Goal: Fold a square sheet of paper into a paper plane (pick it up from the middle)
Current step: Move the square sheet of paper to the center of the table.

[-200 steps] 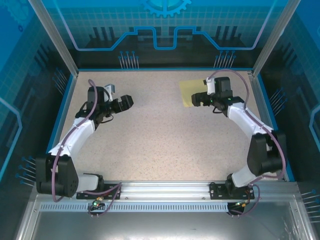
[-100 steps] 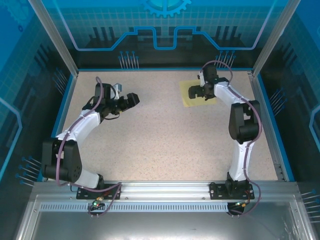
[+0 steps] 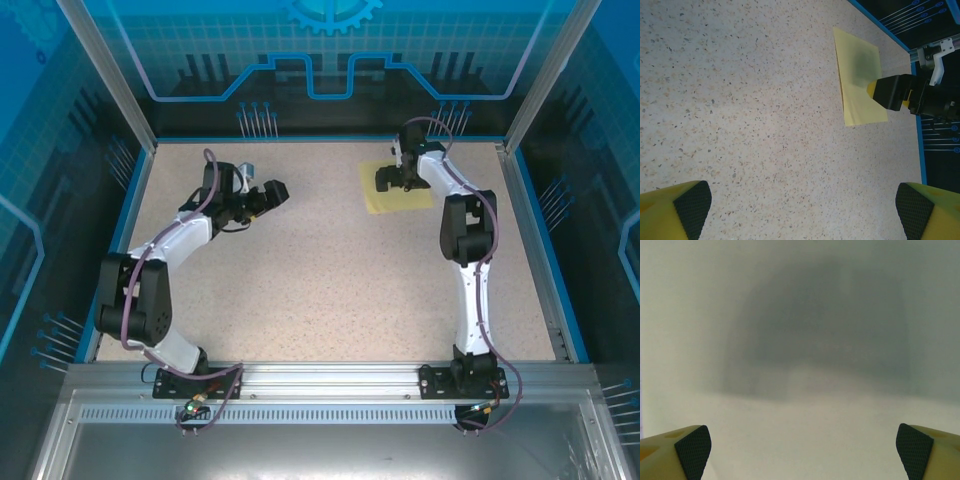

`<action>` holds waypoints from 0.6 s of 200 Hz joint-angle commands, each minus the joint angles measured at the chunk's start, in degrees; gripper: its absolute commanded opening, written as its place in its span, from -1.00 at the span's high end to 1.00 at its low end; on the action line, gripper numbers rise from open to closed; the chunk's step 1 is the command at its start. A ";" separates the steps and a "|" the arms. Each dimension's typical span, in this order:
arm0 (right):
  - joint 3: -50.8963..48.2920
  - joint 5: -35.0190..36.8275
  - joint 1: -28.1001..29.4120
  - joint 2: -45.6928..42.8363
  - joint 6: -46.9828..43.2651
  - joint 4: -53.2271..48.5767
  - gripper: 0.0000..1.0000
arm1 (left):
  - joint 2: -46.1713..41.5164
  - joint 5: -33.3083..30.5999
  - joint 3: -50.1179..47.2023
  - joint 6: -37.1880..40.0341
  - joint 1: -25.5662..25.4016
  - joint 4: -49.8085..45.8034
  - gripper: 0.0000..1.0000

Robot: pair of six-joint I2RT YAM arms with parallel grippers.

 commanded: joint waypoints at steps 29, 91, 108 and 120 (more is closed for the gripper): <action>12.41 -0.13 -0.55 7.90 1.55 -11.30 -0.98 | 1.66 1.65 3.03 0.06 -0.62 0.25 -0.97; 22.35 -0.85 -0.34 14.12 0.84 -18.41 -0.98 | 3.67 2.39 3.40 0.77 -0.62 0.39 -0.97; 22.87 -0.72 0.29 14.77 0.06 -20.12 -0.98 | 4.24 2.68 3.49 0.79 -0.62 0.47 -0.97; 22.30 -0.51 0.88 14.83 -0.48 -20.73 -0.98 | 4.51 2.81 3.43 1.07 -0.58 0.44 -0.97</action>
